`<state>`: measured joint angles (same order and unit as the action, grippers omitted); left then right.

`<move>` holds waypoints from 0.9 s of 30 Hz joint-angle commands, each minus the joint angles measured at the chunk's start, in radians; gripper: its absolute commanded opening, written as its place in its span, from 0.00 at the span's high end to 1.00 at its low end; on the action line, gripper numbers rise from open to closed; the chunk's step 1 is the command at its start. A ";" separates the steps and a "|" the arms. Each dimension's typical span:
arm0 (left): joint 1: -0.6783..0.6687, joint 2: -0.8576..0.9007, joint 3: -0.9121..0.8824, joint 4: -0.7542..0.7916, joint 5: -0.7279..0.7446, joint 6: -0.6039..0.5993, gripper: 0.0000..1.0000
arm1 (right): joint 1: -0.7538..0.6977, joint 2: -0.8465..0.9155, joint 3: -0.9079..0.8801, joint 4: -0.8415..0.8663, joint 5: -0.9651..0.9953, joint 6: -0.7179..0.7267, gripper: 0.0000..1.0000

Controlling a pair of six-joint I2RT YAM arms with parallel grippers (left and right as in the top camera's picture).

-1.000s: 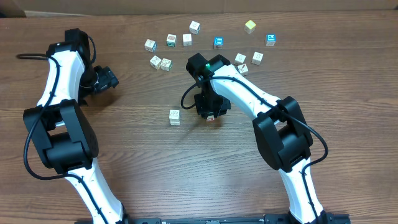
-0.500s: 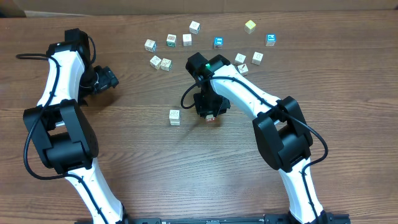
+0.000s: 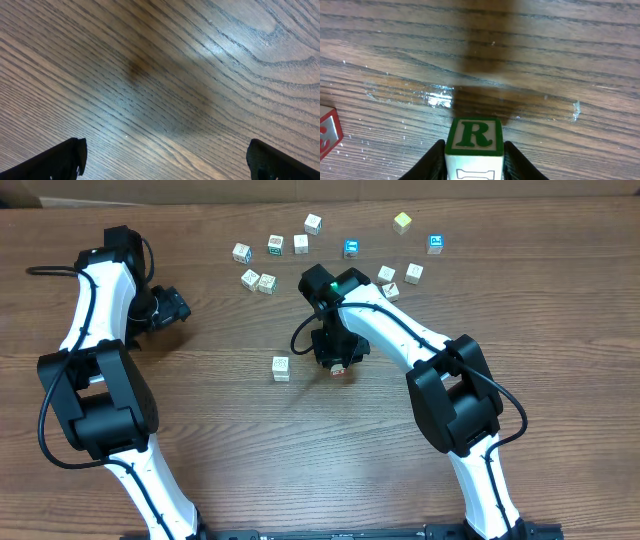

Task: Form a tower
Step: 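Lift the 'R' block and carry it over the center stack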

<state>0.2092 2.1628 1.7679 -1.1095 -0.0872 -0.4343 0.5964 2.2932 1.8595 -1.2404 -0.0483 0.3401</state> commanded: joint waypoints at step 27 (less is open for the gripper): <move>-0.006 0.012 0.003 0.000 -0.005 0.012 0.00 | 0.020 -0.027 0.558 -0.361 -0.054 0.134 0.84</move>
<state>0.2092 2.1632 1.7683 -1.1095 -0.0872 -0.4343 0.5991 2.2917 2.3585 -1.5913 -0.0715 0.3744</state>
